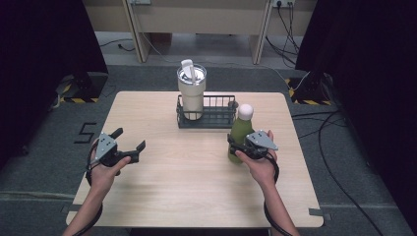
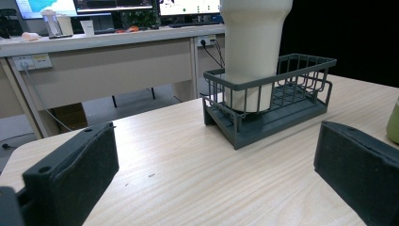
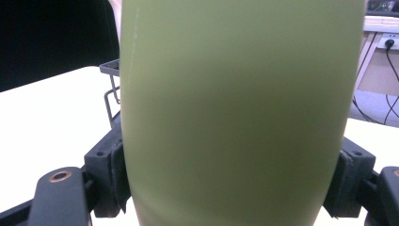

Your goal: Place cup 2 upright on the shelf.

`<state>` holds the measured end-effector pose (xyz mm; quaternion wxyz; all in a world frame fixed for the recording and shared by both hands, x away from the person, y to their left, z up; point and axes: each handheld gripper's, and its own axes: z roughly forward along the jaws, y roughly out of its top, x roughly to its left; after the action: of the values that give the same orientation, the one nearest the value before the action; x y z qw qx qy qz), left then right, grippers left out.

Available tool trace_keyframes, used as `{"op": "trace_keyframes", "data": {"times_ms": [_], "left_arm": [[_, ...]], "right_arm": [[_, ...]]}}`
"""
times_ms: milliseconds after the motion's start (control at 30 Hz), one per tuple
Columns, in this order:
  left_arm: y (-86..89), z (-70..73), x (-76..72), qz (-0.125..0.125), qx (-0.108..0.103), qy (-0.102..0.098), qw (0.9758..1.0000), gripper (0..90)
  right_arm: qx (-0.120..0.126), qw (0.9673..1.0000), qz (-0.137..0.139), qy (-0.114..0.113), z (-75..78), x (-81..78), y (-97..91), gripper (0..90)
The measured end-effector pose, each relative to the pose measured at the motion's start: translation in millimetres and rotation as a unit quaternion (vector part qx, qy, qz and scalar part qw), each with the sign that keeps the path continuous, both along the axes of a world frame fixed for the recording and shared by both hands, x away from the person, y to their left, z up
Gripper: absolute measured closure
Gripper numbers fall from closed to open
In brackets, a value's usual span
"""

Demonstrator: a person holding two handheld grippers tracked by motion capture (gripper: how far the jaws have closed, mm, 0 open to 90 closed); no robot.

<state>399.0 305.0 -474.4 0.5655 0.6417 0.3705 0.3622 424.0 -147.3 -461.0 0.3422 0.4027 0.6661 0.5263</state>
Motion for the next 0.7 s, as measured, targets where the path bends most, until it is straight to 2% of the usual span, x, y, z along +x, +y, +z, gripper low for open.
{"op": "trace_keyframes", "data": {"times_ms": [700], "left_arm": [[1.5,0.2,-1.6,0.009,0.002,-0.001,1.0000,0.0]], "right_arm": [[0.019,0.9993,-0.011,-0.031,27.7,1.9,1.6,21.1]]}}
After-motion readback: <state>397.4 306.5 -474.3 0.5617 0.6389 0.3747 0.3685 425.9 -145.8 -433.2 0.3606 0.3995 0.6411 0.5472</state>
